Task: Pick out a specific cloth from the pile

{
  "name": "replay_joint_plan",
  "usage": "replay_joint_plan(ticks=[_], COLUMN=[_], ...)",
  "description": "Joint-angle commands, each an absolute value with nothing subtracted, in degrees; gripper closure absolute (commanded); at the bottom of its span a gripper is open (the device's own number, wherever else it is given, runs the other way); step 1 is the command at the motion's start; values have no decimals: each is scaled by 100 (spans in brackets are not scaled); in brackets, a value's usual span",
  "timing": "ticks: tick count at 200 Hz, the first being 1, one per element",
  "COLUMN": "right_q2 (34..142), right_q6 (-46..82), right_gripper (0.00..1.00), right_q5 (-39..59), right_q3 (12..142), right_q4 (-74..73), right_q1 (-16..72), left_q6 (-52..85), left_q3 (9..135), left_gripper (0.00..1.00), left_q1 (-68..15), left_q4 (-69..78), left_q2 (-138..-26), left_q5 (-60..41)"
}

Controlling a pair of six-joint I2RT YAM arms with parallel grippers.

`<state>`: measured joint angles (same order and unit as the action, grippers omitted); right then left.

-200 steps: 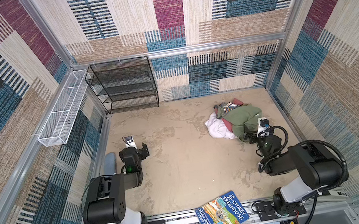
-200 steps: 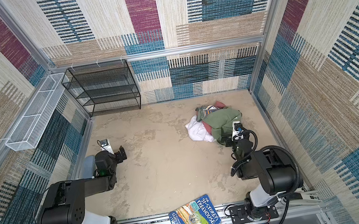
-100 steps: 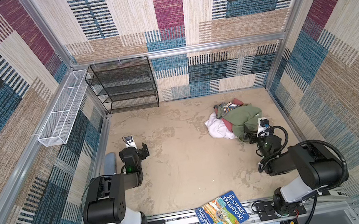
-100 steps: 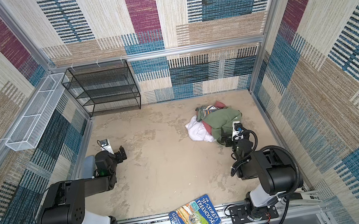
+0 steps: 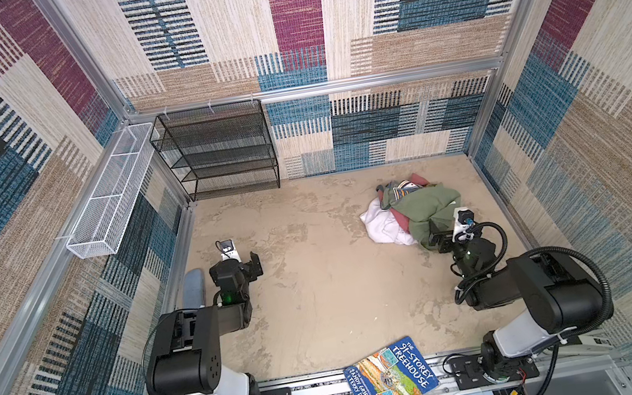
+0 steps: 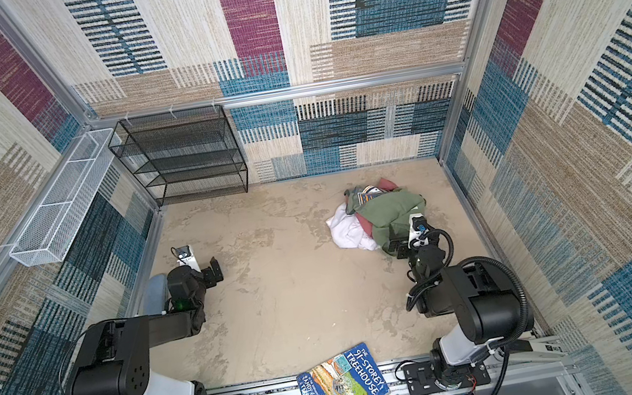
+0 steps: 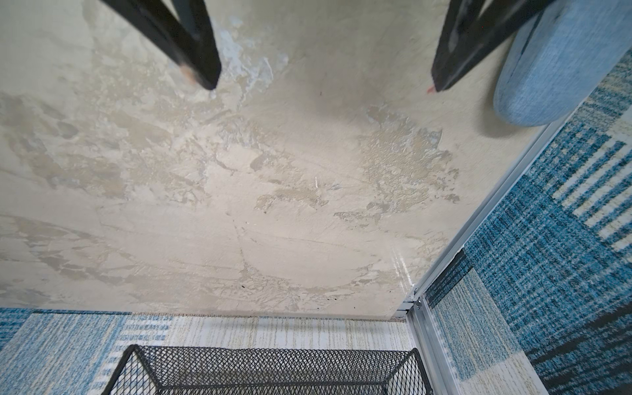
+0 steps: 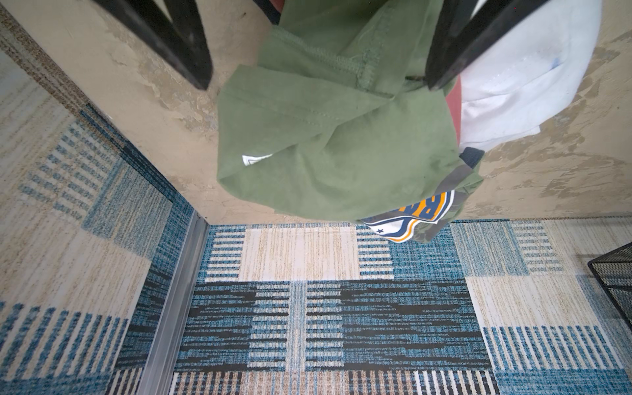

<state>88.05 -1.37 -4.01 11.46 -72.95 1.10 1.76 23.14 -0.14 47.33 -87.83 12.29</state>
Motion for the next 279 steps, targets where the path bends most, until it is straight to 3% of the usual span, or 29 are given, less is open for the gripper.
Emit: replay_joint_plan(ticks=[1, 62, 77, 95, 113, 146, 173, 223, 279], right_q2=[8807, 8798, 8652, 8180, 7756, 7005, 6711, 7485, 8694], right_q6=[-158, -158, -212, -89, 145, 150, 286, 590, 1053], right_gripper=[0, 0, 0, 0, 9, 15, 21, 30, 38], right_q5=[-332, -321, -230, -616, -967, -1710, -1581, -1028, -574], right_q3=[1168, 1156, 1188, 1412, 1891, 2351, 3085, 4194, 4737], right_q4=[-7453, -7460, -7317, -6449, -5224, -4127, -2865, -1457, -969], right_q1=[105, 98, 105, 126, 223, 954, 1449, 2197, 2431], left_q6=[246, 246, 173, 281, 244, 434, 791, 1375, 1597], left_q3=[2338, 2329, 2413, 2592, 2499, 2881, 3339, 4273, 4585], left_gripper=[1, 2, 11, 21, 29, 31, 31, 34, 35], left_q1=[-10, -9, -9, -35, -80, -295, -538, -1043, -1525], left_q4=[4830, 4838, 4608, 3805, 3571, 2435, 1598, -66, -378], left_q2=[-8788, -8789, -8641, -8115, -7575, -6874, -6630, -6893, -7158], left_q5=[1301, 1294, 1147, 1439, 1344, 1301, 1314, 1077, 877])
